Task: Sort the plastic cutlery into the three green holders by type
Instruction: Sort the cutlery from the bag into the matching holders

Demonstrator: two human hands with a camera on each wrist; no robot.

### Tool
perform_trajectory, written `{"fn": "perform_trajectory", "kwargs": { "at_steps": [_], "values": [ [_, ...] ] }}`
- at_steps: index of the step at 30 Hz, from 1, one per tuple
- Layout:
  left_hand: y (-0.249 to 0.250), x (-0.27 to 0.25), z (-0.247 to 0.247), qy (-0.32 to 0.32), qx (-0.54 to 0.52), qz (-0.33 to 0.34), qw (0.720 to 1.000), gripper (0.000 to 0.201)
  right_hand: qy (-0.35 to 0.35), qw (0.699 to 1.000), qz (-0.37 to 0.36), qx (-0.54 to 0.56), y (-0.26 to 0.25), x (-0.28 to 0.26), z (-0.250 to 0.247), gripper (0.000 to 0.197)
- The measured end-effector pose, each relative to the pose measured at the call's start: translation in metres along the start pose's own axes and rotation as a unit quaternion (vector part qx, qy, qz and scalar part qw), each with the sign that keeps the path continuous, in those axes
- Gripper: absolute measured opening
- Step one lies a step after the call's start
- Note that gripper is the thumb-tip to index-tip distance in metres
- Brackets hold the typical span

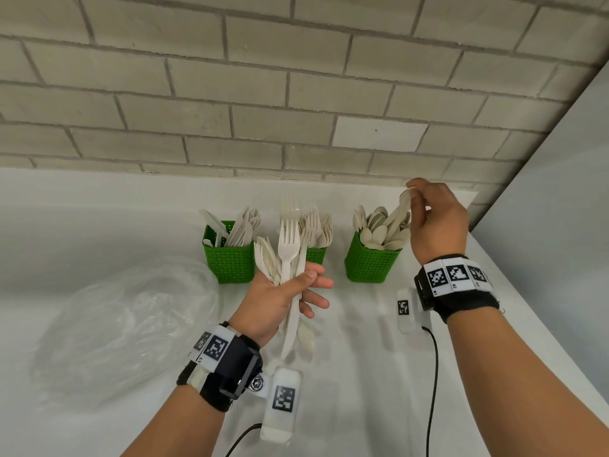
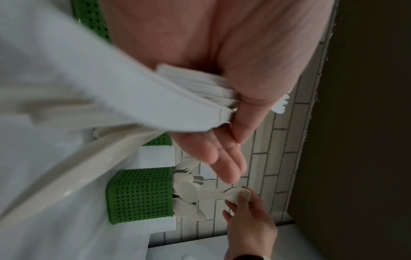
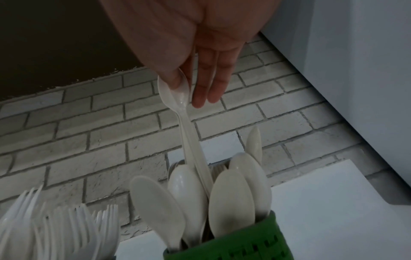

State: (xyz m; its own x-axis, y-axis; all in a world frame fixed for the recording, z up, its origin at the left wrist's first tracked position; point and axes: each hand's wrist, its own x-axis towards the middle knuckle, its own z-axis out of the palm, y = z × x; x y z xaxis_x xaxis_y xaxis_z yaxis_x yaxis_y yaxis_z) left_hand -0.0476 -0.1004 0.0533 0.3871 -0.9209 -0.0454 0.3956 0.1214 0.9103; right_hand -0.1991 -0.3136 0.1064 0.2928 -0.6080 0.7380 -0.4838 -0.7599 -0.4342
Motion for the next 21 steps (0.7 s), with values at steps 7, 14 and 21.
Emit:
{"fn": "perform_trajectory", "kwargs": {
  "at_steps": [7, 14, 21],
  "values": [
    [0.005, 0.001, 0.007, -0.011, 0.002, 0.004, 1.0, 0.019, -0.155, 0.976, -0.016, -0.153, 0.01, -0.006, 0.0, 0.026],
    [0.008, -0.003, 0.009, -0.017, 0.007, 0.001, 1.0, 0.013, -0.24, 0.943, 0.036, -0.226, 0.009, -0.032, 0.009, 0.051],
    [0.013, -0.008, 0.01, -0.036, 0.021, -0.004, 0.999, 0.027, -0.173, 0.975, 0.082, -0.116, -0.044, -0.031, 0.002, 0.042]
  ]
}}
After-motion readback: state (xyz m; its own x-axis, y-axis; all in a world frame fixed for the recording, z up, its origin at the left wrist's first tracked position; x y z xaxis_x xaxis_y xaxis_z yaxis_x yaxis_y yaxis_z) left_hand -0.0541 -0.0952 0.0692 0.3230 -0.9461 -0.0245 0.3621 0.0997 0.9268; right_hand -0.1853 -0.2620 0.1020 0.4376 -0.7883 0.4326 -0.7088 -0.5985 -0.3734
